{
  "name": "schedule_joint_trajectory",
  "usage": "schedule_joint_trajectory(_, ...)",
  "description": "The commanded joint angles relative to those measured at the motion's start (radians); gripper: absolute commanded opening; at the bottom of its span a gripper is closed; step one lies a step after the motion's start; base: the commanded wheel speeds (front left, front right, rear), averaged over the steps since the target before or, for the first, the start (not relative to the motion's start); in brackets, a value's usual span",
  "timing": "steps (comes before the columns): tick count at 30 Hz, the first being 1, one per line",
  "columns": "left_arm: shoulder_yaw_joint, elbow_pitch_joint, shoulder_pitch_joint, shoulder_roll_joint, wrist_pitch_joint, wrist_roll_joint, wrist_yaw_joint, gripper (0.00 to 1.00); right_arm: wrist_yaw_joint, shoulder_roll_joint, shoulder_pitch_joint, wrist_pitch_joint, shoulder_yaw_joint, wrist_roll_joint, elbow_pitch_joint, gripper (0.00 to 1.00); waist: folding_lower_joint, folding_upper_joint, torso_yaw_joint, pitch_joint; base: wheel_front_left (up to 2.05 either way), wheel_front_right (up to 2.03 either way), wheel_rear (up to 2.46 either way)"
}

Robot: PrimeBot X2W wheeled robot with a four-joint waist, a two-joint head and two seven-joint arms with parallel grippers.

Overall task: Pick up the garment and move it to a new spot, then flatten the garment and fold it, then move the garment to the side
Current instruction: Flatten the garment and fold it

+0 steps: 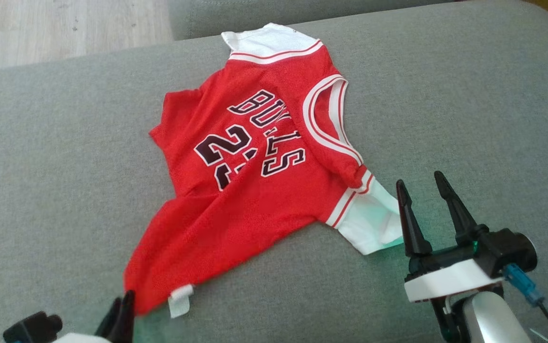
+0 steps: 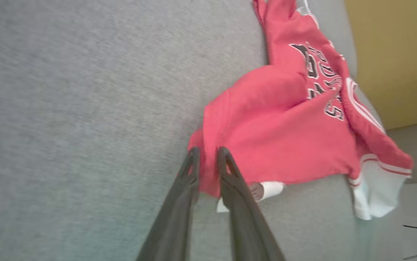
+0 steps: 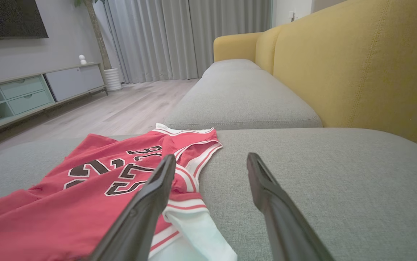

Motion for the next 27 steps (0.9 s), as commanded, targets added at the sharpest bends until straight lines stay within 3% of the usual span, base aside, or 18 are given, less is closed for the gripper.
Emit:
schedule_joint_trajectory(1, 0.028, 0.001, -0.028, 0.024, -0.021, 0.017, 0.009, 1.0, 0.008, -0.003, -0.009, -0.006, 0.025, -0.005, -0.026, 1.0, 0.0, 0.0, -0.003, -0.004, 0.0, 0.0, 0.0)
schedule_joint_trajectory(6, 0.031, 0.067, -0.04, 0.041, -0.09, 0.108, 0.059, 1.0, 0.008, -0.003, 0.001, -0.006, 0.018, -0.011, -0.026, 1.0, 0.0, 0.0, -0.011, -0.02, 0.0, 0.0, 0.0)
schedule_joint_trajectory(9, 0.053, 0.081, -0.059, 0.018, -0.141, 0.173, 0.064, 1.0, 0.008, -0.003, 0.016, -0.006, 0.0, -0.018, -0.035, 1.0, 0.0, 0.0, -0.008, -0.033, 0.0, 0.0, 0.0)
schedule_joint_trajectory(17, 0.052, 0.105, -0.097, -0.096, -0.167, 0.335, 0.02, 1.0, 0.008, -0.003, 0.042, -0.006, -0.035, -0.069, -0.06, 1.0, 0.0, 0.0, -0.008, -0.059, 0.0, 0.0, 0.0)
schedule_joint_trajectory(24, 0.12, 0.149, -0.085, -0.203, -0.168, 0.6, -0.029, 1.0, 0.008, -0.003, 0.071, -0.006, -0.045, -0.079, -0.06, 1.0, 0.0, 0.0, -0.018, -0.09, 0.0, 0.0, 0.0)
schedule_joint_trajectory(27, 0.151, 0.176, -0.064, -0.233, -0.168, 0.662, -0.046, 1.0, 0.008, -0.003, 0.081, -0.006, -0.049, -0.079, -0.058, 1.0, 0.0, 0.0, -0.015, -0.101, 0.0, 0.0, 0.0)
